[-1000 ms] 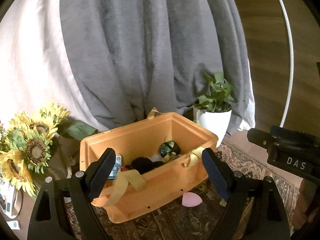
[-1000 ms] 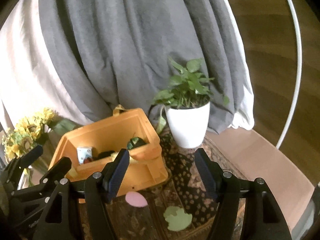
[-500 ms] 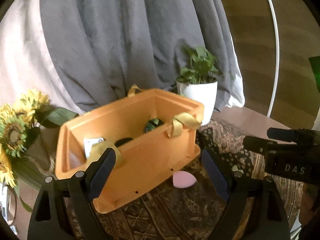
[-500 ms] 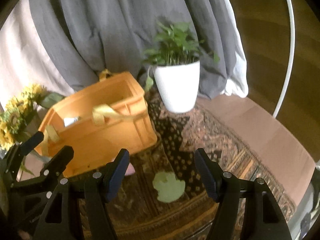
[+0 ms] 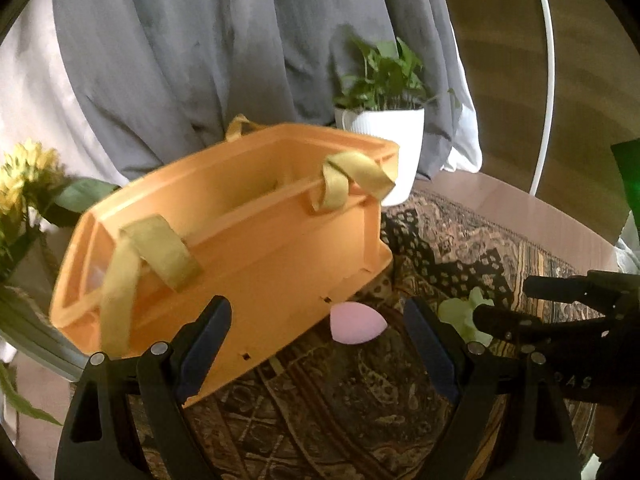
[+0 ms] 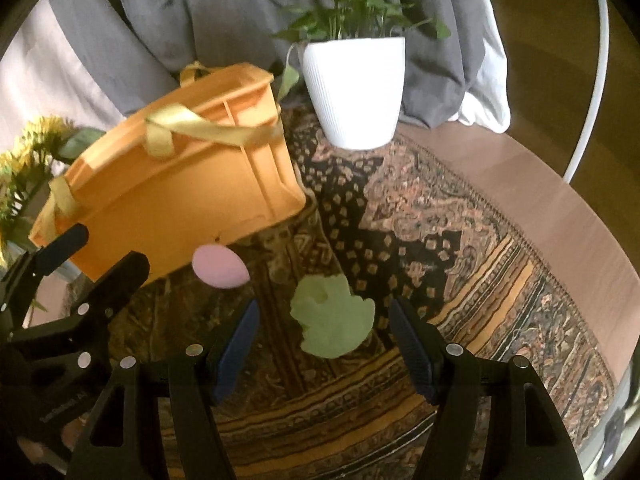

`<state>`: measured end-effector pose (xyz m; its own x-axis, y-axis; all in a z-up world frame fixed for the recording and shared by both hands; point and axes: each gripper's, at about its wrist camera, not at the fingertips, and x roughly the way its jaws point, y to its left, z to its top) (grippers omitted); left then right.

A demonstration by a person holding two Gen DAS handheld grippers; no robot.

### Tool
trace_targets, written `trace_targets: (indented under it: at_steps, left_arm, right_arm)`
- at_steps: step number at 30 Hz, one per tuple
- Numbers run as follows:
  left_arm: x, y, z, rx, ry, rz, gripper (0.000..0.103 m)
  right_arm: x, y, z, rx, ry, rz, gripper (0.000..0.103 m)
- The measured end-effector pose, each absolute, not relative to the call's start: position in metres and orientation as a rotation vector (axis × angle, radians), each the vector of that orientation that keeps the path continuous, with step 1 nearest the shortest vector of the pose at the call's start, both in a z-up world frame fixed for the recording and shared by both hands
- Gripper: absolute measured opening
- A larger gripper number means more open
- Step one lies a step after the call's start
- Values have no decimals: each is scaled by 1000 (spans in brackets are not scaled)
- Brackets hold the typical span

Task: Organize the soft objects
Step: 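Grasp the pink egg sponge with the left tool while the right tool grasps the green frog sponge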

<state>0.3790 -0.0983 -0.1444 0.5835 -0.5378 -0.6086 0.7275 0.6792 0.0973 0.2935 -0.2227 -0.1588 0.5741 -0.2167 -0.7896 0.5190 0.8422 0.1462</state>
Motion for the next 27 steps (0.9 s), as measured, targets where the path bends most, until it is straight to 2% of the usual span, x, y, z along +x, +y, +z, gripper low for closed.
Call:
trace_targets:
  at_steps: [20, 27]
  left_arm:
    - [396, -132, -183, 382, 667, -796, 88]
    - [402, -141, -198, 375, 703, -811, 83]
  right_arm:
    - [296, -231, -202, 383, 891, -424, 68]
    - [299, -232, -209, 370, 880, -428, 68]
